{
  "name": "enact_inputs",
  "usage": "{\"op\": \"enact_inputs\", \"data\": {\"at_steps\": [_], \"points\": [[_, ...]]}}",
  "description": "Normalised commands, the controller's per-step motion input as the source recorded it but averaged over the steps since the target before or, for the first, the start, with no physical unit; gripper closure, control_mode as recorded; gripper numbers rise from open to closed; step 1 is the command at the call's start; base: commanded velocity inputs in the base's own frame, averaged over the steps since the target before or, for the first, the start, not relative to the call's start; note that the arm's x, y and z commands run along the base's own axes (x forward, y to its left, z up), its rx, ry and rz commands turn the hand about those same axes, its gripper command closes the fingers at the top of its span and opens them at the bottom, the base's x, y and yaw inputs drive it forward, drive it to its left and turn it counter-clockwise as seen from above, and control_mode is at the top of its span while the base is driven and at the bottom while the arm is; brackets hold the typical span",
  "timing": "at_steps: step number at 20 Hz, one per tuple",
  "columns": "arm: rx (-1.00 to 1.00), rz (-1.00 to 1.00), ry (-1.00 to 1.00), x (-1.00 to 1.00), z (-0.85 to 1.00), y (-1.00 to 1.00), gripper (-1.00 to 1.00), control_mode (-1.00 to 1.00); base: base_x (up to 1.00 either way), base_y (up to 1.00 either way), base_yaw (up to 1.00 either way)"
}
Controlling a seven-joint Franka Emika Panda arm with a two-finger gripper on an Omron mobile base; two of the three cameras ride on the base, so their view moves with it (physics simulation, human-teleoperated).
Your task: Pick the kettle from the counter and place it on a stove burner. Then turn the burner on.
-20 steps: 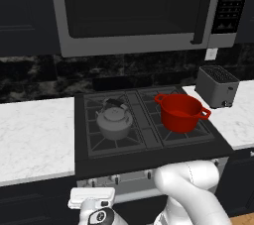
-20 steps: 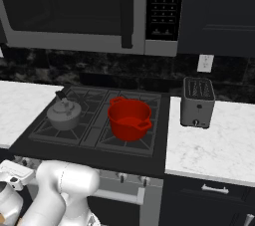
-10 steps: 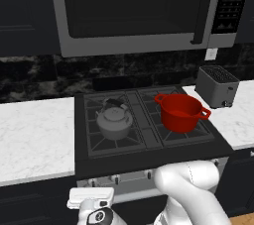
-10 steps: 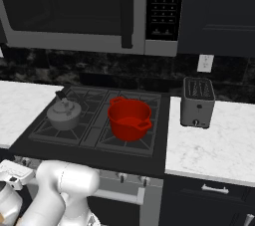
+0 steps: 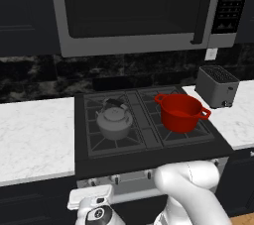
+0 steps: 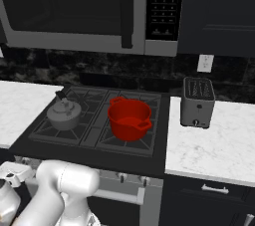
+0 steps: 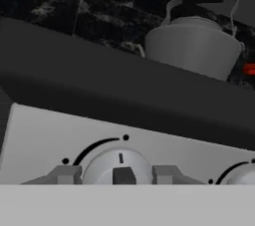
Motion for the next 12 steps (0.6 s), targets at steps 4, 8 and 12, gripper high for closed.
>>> {"op": "enact_inputs", "data": {"at_steps": [4, 8, 12], "points": [[-0.33, 0.00, 0.17, -0.06, -0.12, 0.00, 1.00, -1.00, 0.00, 0.00, 0.00], [-0.35, 0.00, 0.21, -0.03, -0.12, 0.10, 1.00, -1.00, 0.00, 0.00, 0.00], [-0.35, -0.02, 0.23, 0.00, -0.05, 0.16, 1.00, -1.00, 0.00, 0.00, 0.00]]}}
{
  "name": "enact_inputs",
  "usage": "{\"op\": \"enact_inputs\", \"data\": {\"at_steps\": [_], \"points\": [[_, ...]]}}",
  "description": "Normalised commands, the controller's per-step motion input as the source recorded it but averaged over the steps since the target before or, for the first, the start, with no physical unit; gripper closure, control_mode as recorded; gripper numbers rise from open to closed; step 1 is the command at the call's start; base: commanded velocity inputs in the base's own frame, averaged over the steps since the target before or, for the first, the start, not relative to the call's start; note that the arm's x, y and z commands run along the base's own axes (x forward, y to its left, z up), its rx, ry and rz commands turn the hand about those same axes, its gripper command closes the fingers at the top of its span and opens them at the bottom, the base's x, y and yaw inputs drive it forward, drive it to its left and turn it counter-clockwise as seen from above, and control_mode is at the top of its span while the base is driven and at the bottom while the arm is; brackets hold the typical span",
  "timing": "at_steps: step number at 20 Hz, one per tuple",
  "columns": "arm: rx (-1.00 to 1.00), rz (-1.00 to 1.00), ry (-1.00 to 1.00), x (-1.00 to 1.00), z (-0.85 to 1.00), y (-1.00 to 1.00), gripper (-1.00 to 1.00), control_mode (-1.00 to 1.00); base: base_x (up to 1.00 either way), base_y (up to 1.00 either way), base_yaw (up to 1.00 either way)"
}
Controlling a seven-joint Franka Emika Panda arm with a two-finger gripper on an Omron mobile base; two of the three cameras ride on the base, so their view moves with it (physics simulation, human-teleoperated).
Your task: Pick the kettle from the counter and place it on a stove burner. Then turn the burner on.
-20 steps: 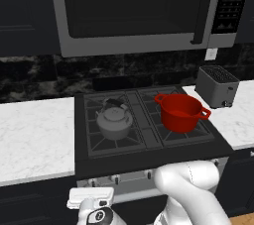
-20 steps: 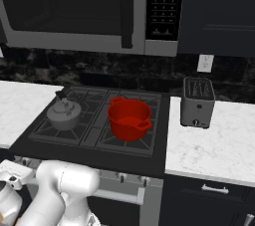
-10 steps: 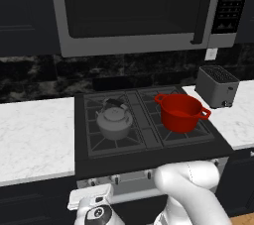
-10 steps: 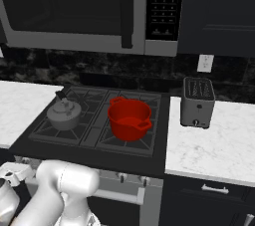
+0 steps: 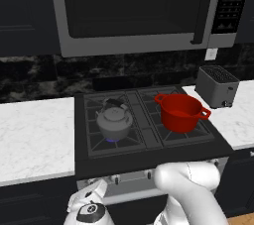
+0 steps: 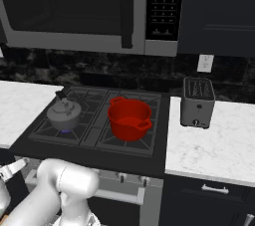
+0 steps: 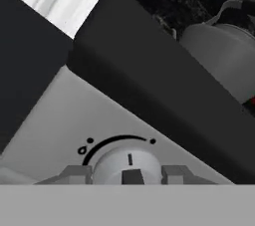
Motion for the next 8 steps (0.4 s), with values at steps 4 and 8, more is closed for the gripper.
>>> {"op": "enact_inputs", "data": {"at_steps": [4, 8], "points": [[-0.35, 0.00, 0.09, 0.00, -0.04, 0.17, 1.00, -1.00, 0.00, 0.00, 0.00], [-0.36, 0.00, 0.10, 0.00, -0.05, 0.21, 1.00, -1.00, 0.00, 0.00, 0.00]]}}
